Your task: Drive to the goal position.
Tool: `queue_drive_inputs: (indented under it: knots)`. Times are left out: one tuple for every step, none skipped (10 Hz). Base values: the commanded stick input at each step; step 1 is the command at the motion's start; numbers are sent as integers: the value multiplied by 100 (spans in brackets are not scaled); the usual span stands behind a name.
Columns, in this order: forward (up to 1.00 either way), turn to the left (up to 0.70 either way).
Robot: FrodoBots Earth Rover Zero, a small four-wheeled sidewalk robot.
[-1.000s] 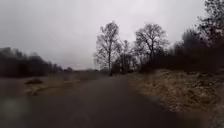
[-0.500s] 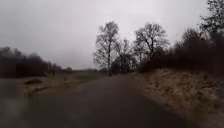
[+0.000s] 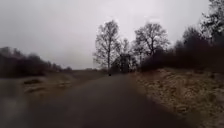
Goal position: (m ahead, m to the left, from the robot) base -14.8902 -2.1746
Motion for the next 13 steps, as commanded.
queue_drive_inputs:
  knots:
    - [70, 0]
    - [70, 0]
    - [70, 0]
    - [70, 0]
    - [70, 0]
    - [70, 0]
    - [70, 0]
    - [70, 0]
    - [70, 0]
    - [70, 0]
    - [70, 0]
    - [70, 0]
    - [70, 0]
